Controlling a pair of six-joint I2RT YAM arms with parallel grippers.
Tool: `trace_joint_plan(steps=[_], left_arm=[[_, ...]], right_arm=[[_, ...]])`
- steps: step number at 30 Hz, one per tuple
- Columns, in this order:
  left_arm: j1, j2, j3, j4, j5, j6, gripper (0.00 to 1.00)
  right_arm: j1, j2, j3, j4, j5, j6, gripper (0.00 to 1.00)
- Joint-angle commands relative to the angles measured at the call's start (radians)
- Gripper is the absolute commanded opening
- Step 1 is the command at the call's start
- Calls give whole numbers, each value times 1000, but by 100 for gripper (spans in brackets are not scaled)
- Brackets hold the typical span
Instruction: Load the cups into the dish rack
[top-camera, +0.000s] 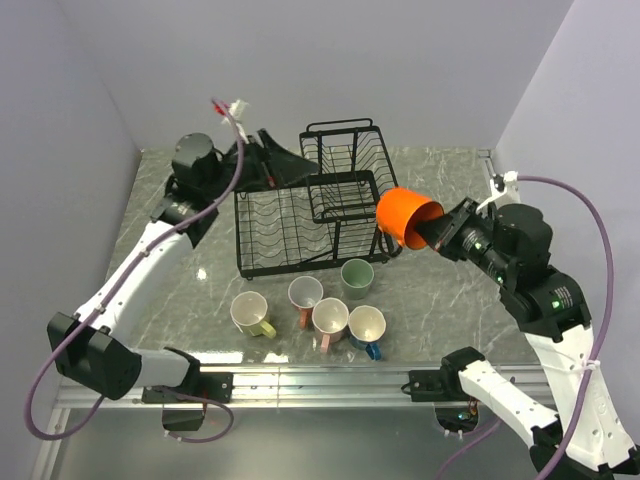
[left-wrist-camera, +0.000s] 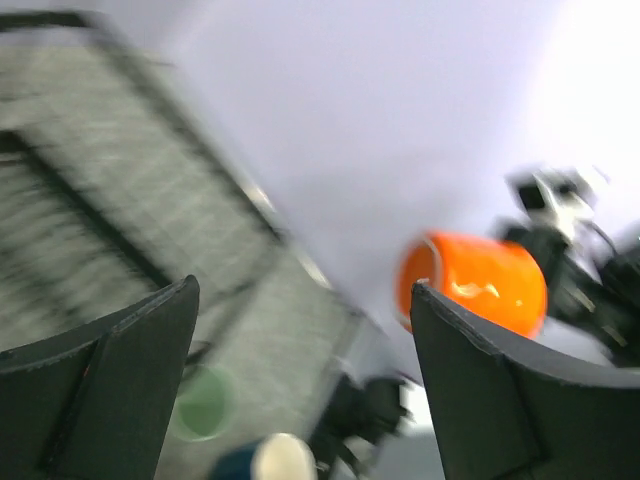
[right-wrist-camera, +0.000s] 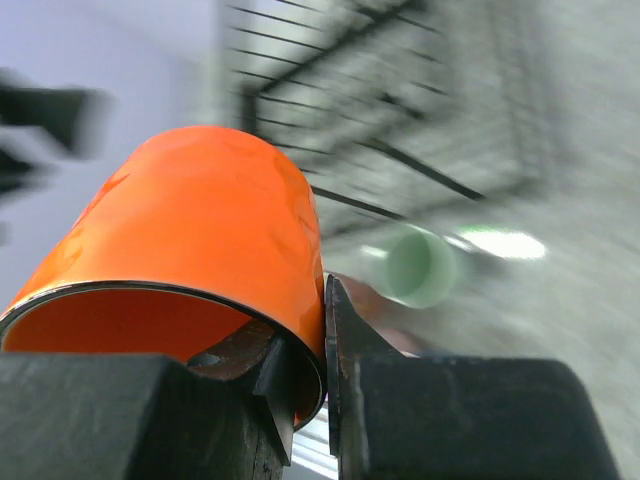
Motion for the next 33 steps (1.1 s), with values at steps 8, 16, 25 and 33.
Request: trace_joint_plan(steps=[8,16,25,33], left_arm=[[-242,56,76,293,236,-173,88],[-344,78,56,293,248,-183,81],[-407,147,120,311,198,-175,51],[-410,187,231,132,150,-51,0]], right_arm=[[-7,-30,-54,580,-263,160,0],[-13,-30,-76,644,-309,162,0],[-13,-64,-178,677,-352,155,0],[-11,-112,-234,641,-367,120,0]])
